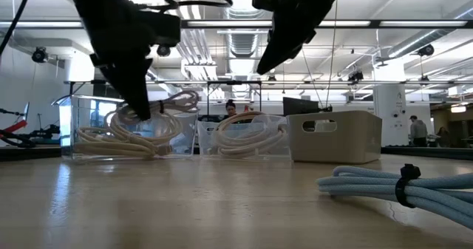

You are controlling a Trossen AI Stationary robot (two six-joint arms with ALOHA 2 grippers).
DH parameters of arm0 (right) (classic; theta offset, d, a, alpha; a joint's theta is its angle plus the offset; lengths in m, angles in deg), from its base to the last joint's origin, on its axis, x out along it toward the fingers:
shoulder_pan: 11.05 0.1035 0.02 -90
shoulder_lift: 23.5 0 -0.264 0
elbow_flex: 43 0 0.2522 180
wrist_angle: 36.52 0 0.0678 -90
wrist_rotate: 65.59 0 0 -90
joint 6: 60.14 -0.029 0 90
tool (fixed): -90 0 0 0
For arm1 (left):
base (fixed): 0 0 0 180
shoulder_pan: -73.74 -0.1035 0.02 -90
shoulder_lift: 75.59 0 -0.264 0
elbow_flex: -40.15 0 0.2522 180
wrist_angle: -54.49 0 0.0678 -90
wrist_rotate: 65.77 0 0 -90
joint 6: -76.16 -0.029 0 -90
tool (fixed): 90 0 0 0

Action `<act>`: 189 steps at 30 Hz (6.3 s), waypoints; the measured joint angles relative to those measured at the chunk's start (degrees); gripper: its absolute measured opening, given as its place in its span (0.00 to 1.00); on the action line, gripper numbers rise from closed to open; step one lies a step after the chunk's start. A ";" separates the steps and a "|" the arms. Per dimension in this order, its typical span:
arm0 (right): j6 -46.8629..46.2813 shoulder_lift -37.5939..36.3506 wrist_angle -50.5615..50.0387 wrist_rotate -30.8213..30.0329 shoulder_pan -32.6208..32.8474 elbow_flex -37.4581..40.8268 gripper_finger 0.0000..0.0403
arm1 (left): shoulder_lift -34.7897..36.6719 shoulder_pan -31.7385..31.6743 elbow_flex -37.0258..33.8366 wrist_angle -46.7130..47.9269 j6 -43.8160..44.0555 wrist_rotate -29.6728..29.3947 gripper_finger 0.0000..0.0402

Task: Pick & Place USB Port
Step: Put the purple charger cable into the white bin

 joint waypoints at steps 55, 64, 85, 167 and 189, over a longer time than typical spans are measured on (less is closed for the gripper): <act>8.34 0.35 11.69 -0.17 3.44 3.88 0.09 | -0.02 -5.26 -0.02 -28.64 -30.25 -4.22 0.09; 8.19 0.33 11.50 -0.09 3.45 3.88 0.09 | -0.02 -5.38 -0.02 -28.75 -30.29 -4.32 0.13; -6.85 -1.94 -5.82 -7.81 3.40 3.88 0.09 | -0.02 -5.52 -0.89 -28.77 -29.98 -6.52 0.42; -18.92 -11.78 -3.55 -13.02 -9.41 25.54 0.10 | -0.02 -6.09 -0.87 -29.90 -28.75 -6.30 0.42; -18.92 -11.76 -3.48 -13.09 -9.41 25.56 0.10 | -0.02 -6.09 -0.87 -29.88 -28.66 -6.31 0.42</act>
